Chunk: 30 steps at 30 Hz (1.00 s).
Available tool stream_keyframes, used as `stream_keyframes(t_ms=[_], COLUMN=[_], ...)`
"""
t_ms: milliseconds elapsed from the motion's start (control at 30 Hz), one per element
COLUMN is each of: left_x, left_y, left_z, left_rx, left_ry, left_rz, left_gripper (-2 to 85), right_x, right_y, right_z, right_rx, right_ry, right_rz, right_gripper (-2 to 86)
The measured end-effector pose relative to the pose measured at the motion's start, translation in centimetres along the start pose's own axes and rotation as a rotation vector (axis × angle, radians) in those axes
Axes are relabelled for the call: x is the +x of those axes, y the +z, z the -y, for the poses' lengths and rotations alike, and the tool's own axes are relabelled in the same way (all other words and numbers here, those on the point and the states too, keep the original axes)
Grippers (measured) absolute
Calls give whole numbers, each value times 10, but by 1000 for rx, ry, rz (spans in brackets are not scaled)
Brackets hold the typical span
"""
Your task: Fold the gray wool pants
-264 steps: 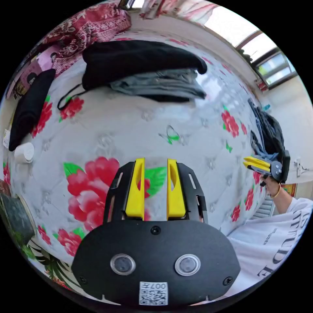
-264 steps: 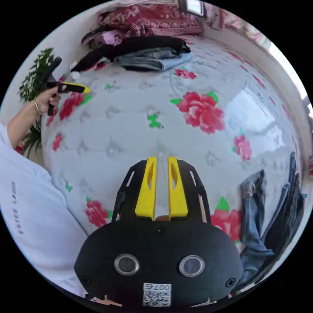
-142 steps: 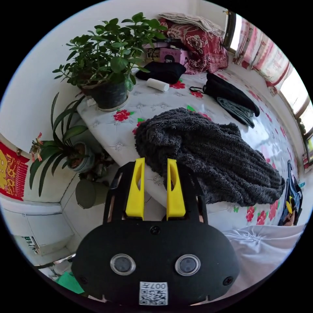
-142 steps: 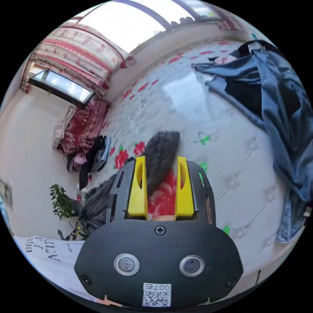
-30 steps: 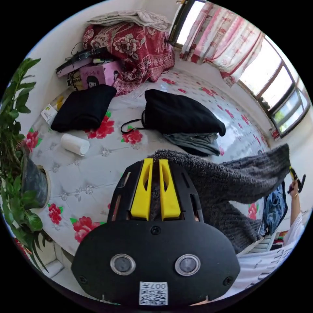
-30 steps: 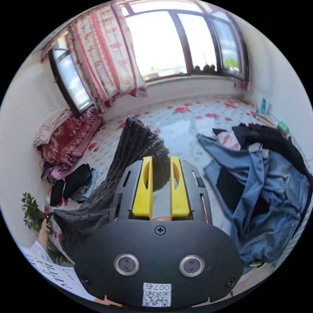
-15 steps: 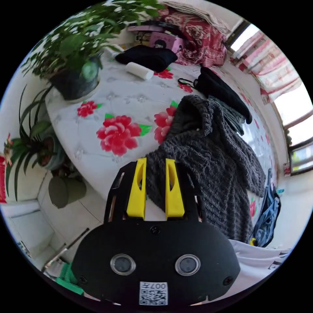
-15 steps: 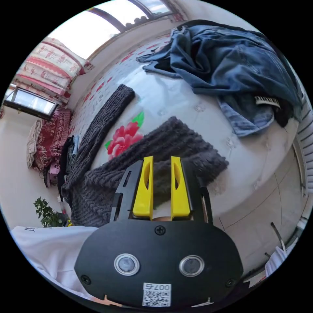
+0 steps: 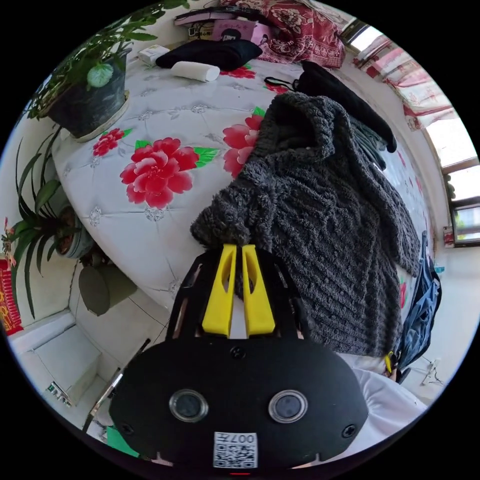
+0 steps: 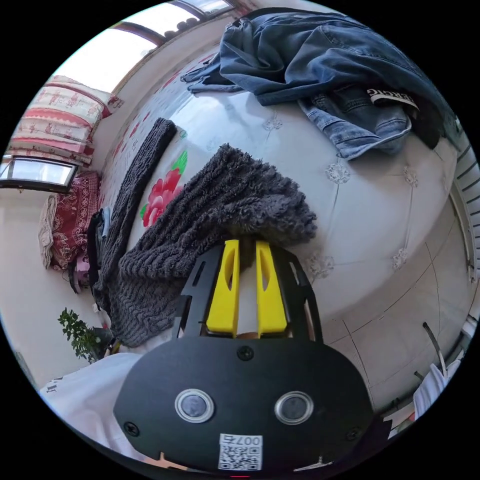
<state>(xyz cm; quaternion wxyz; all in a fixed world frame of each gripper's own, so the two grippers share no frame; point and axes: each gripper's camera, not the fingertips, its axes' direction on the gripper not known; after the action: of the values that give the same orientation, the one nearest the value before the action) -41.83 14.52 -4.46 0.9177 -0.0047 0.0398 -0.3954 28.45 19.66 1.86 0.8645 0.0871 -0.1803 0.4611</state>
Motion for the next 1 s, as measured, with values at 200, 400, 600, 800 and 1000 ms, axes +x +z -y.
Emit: stream_keyframes(t_ms=[200, 400, 600, 800, 1000], left_x=[-2, 11, 43, 55, 60], left_y=[-69, -28, -31, -32, -25], left_z=[-53, -70, -62, -50, -47], left_rx=[52, -69, -75, -69, -91], left_ry=[176, 160, 224, 231, 247], left_rz=[107, 166, 255, 272, 295], left_gripper=[-7, 16, 50, 53, 55], right_x=[-13, 11, -62, -165, -235], right_y=[-89, -62, -68, -14, 46], right_z=[-21, -23, -21, -13, -19], right_rx=[147, 4, 121, 25, -142], right_ry=[-159, -27, -229, -535, -716], right_rz=[47, -187, -258, -183, -149], right_gripper=[8, 25, 45, 53, 53])
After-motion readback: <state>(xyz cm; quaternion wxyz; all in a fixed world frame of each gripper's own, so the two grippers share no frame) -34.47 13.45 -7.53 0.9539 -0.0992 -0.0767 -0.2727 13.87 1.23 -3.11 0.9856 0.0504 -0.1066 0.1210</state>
